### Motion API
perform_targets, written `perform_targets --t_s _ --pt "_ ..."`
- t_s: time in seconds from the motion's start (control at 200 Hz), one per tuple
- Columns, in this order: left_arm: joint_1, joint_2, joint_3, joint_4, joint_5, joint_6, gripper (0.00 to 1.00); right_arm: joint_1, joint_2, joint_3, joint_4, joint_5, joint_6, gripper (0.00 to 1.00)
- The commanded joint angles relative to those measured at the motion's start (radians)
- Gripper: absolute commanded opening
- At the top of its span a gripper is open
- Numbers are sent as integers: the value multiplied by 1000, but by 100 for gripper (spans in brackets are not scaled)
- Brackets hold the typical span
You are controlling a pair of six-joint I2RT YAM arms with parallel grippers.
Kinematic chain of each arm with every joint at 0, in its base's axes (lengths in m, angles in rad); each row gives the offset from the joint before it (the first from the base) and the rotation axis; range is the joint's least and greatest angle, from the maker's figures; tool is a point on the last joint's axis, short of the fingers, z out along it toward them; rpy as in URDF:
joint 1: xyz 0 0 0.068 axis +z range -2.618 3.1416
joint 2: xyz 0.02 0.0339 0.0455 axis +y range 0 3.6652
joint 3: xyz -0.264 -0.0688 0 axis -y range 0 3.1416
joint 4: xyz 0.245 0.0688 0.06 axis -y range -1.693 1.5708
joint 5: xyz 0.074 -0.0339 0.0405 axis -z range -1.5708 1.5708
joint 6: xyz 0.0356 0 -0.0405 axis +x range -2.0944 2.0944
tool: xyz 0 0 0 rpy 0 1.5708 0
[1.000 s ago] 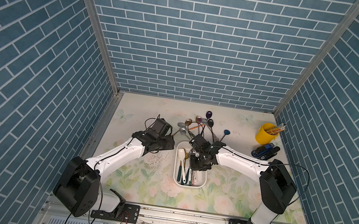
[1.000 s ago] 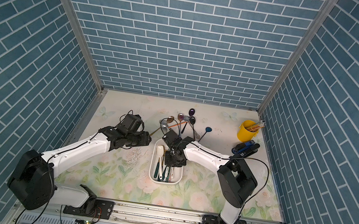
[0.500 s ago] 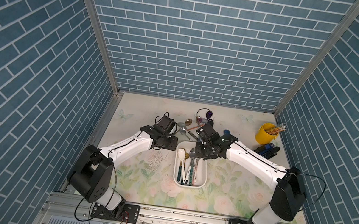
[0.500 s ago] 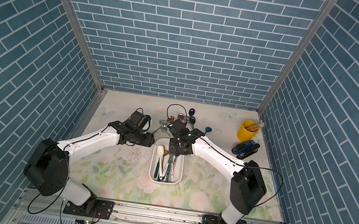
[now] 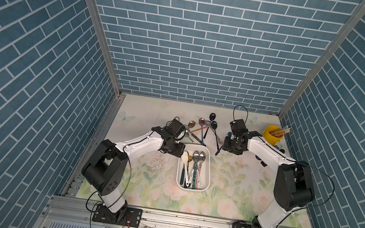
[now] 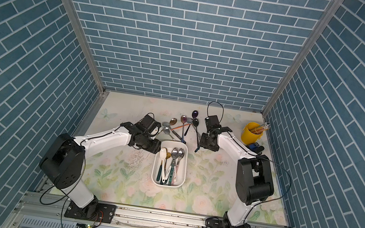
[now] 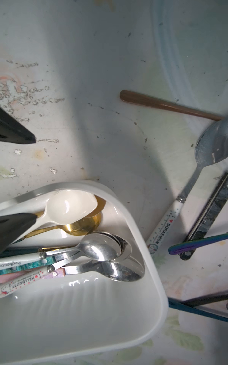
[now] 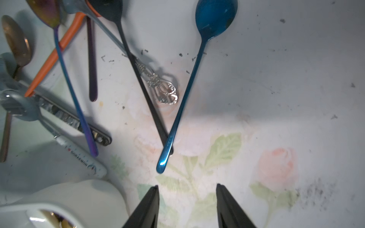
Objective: Put the spoon into the storage box
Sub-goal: Pick up the spoon from the center of the board.
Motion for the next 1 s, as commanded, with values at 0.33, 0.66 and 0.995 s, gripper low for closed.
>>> perform_targets --t_s 0.33,0.66,0.995 --pt "-2 30 51 -45 -30 34 62 -39 196 135 92 -29 -28 50" --pt "-2 24 39 -49 -43 31 63 -37 267 143 90 40 -39 48" --pt "-2 2 12 -49 -54 18 63 -32 301 141 72 72 -87 40"
